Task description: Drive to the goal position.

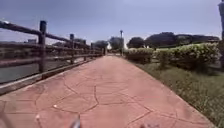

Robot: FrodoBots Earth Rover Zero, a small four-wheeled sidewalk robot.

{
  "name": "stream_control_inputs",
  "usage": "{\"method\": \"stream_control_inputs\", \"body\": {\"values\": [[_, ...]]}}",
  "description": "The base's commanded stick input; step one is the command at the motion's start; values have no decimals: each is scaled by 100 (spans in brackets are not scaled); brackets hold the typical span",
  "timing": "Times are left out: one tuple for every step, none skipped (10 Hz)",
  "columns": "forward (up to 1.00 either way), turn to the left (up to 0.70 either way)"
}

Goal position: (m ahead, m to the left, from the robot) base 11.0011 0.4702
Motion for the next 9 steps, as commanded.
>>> {"method": "stream_control_inputs", "body": {"values": [[85, 0], [85, 0], [85, 0], [85, 0], [85, 0], [85, 0], [85, 0], [85, 0], [85, 0]]}}
